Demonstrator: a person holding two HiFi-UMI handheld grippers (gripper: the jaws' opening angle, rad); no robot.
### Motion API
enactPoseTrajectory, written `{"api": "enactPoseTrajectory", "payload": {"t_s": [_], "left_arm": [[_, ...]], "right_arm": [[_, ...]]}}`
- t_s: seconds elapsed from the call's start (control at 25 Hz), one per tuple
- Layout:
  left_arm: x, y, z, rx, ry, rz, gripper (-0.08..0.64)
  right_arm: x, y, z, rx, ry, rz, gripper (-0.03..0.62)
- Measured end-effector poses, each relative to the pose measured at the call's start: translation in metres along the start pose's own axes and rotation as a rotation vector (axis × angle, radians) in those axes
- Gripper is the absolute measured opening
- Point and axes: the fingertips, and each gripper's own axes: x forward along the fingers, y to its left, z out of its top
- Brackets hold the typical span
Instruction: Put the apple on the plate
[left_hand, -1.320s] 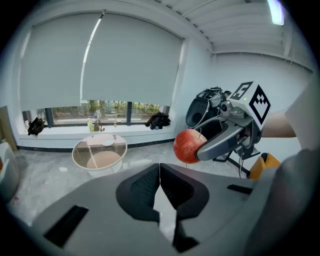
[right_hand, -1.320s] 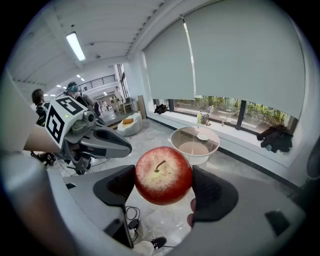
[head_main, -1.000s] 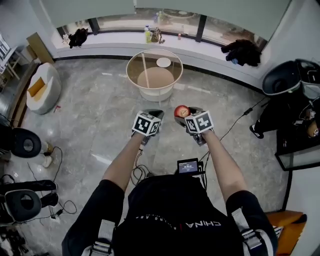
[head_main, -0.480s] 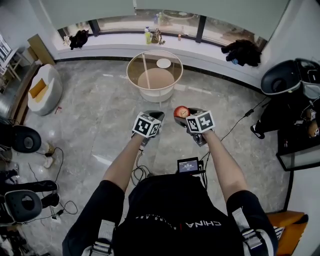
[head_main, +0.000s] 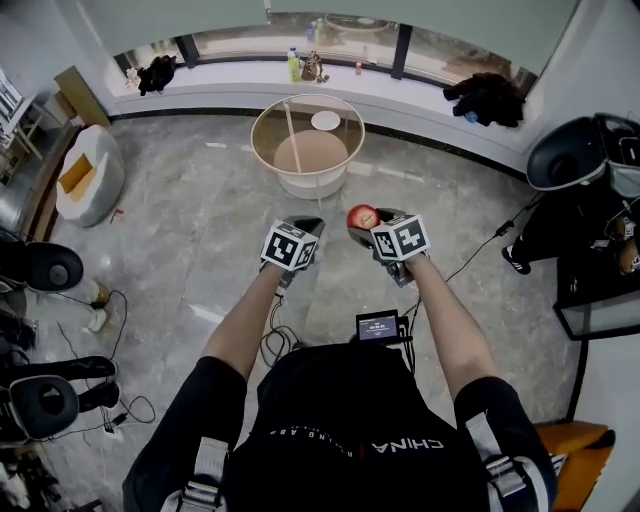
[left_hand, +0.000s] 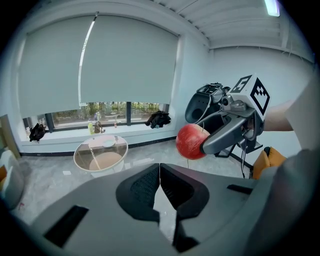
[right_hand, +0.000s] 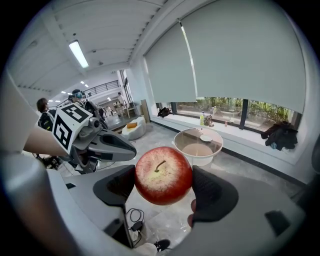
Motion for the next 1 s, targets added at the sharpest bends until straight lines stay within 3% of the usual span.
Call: {"api": "enactPoseTrajectory", "payload": {"t_s": [0.24, 0.6, 1.0], "left_arm": [[0.027, -0.004, 0.009, 0.019, 0.025, 0.066, 0.018], [0.068, -0.018, 0.033, 0.011, 0.030, 0.091, 0.018], [0.121, 0.043, 0.048, 0.010, 0.048, 0.080, 0.018]], "right_arm": [[-0.008, -0.039, -0.015, 0.003, 0.009, 0.018, 0.353], [-0.005, -0.089, -0.026, 0.019, 0.016, 0.053, 0.353], [0.050, -0.136, 0.003, 0.028, 0.031, 0.039, 0.353]]}}
